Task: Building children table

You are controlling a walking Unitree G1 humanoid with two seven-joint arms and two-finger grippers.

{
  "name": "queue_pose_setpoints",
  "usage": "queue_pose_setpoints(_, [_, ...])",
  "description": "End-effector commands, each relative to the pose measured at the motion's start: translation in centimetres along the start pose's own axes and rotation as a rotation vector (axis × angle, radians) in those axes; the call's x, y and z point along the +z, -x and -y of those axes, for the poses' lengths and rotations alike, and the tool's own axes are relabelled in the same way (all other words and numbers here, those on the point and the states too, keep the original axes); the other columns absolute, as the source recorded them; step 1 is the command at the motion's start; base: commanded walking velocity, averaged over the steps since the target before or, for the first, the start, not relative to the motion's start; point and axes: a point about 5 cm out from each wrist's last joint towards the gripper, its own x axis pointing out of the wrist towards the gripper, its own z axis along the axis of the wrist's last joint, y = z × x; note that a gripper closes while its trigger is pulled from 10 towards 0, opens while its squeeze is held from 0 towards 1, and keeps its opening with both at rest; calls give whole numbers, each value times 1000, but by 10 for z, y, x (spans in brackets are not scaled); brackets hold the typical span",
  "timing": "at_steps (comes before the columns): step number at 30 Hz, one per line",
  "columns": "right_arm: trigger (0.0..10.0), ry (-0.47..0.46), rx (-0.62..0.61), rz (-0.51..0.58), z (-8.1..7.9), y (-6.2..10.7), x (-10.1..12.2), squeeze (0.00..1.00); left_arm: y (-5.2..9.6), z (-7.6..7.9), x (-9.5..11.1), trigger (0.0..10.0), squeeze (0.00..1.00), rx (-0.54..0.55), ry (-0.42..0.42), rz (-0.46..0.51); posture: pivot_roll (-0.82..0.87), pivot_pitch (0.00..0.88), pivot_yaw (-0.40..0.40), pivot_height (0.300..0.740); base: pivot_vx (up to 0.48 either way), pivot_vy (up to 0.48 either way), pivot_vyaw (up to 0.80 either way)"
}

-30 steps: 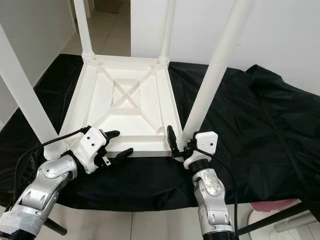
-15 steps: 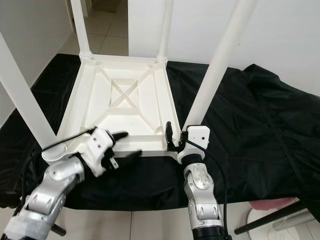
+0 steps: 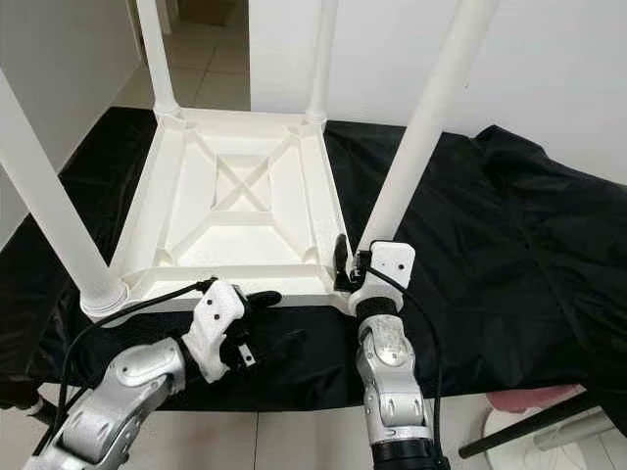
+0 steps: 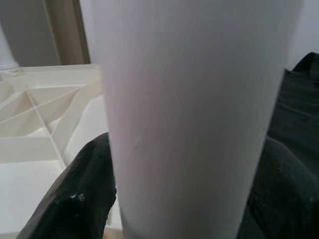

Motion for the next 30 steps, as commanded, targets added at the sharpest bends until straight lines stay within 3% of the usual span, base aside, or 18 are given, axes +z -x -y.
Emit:
queue_pose_setpoints(1, [10000, -4, -18, 1, 1, -1, 3, 0, 3, 6, 2, 10000, 0, -70, 61, 4, -3, 13, -82, 740, 0, 0, 0])
queue_pose_setpoints(6, [10000, 2, -31, -8, 1, -1, 3, 0, 5, 9, 2, 10000, 0, -76, 97, 7, -2, 14, -82, 740, 0, 0, 0])
queue_pose_setpoints(14, [9765, -83, -38, -32, -4, -2, 1, 0, 5, 10, 2, 10000, 0, -37, 138, 22, 5, 14, -89, 740, 0, 0, 0])
queue_pose_setpoints(15, [6784, -81, -34, -32, -5, -2, 1, 0, 5, 10, 3, 10000, 0, -33, 141, 22, 7, 14, -91, 740, 0, 0, 0])
queue_pose_setpoints(16, [6784, -81, -34, -32, -5, -2, 1, 0, 5, 10, 3, 10000, 0, -33, 141, 22, 7, 14, -91, 740, 0, 0, 0])
queue_pose_setpoints(17, [4824, -74, -35, -32, -5, -3, 2, 0, 5, 9, 4, 10000, 0, -29, 145, 23, 8, 14, -92, 740, 0, 0, 0])
queue_pose_setpoints(18, [4824, -74, -35, -32, -5, -3, 2, 0, 5, 9, 4, 10000, 0, -29, 145, 23, 8, 14, -92, 740, 0, 0, 0])
queue_pose_setpoints(19, [10000, -70, -7, -26, -7, -3, 3, 0, 5, 9, 5, 10000, 0, -21, 148, 24, 11, 14, -93, 740, 0, 0, 0])
queue_pose_setpoints(20, [10000, -70, -7, -26, -7, -3, 3, 0, 5, 9, 5, 10000, 0, -21, 148, 24, 11, 14, -93, 740, 0, 0, 0])
queue_pose_setpoints(21, [4706, -41, -26, -30, -6, -4, 2, 0, 4, 8, 6, 10000, 0, -14, 151, 26, 11, 14, -96, 740, 0, 0, 0])
queue_pose_setpoints(22, [10000, -21, -39, -35, -5, -5, 2, 0, 4, 7, 7, 10000, 0, -10, 154, 26, 11, 14, -96, 740, 0, 0, 0])
queue_pose_setpoints(30, [10000, 0, -44, -29, -3, -7, 4, 0, 2, 6, 8, 10000, 0, 2, 156, 28, 10, 12, -95, 740, 0, 0, 0])
